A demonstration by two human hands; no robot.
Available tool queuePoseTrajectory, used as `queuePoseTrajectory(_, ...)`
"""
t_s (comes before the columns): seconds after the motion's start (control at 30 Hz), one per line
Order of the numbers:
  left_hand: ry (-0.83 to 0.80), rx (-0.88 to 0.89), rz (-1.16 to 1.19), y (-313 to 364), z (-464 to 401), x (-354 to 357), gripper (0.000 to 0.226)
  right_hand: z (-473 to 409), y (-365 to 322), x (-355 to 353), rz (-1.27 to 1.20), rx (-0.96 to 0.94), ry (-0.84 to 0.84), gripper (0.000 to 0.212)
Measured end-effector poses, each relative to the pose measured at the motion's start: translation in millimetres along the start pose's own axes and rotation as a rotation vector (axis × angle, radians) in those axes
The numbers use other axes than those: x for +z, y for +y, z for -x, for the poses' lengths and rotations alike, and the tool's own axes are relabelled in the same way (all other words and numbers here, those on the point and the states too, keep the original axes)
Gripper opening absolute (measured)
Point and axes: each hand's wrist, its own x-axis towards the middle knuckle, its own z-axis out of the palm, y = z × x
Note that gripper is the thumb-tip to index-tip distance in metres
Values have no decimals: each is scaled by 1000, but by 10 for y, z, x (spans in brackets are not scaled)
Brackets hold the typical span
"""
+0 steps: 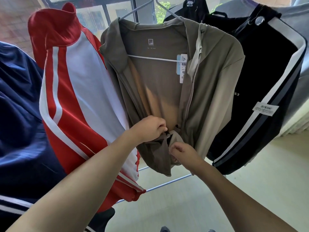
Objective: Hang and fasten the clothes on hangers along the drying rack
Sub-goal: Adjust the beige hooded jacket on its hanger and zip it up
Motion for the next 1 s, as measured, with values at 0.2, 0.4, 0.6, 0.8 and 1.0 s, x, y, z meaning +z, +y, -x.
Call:
queuePoseTrajectory(0.2, 4, -90, 135, 7, 64, -103, 24, -63, -85, -95, -358, 114, 164, 34)
queuePoseTrajectory(0.4, -5, -62, 139, 39, 95, -44, 29, -117, -312, -152, -399, 283, 41, 50)
queuePoseTrajectory(0.6, -23, -56, 90, 70, 125, -36, 24, -113, -415, -172, -385, 240, 41, 32)
queuePoseTrajectory(0.8, -53, -69, 54, 61, 90, -32, 22, -101, -429, -171, -362, 272, 0, 37)
queuePoseTrajectory(1.0, -57, -23, 94, 77, 59, 23, 30, -131, -393, -219, -215, 163, 43, 33)
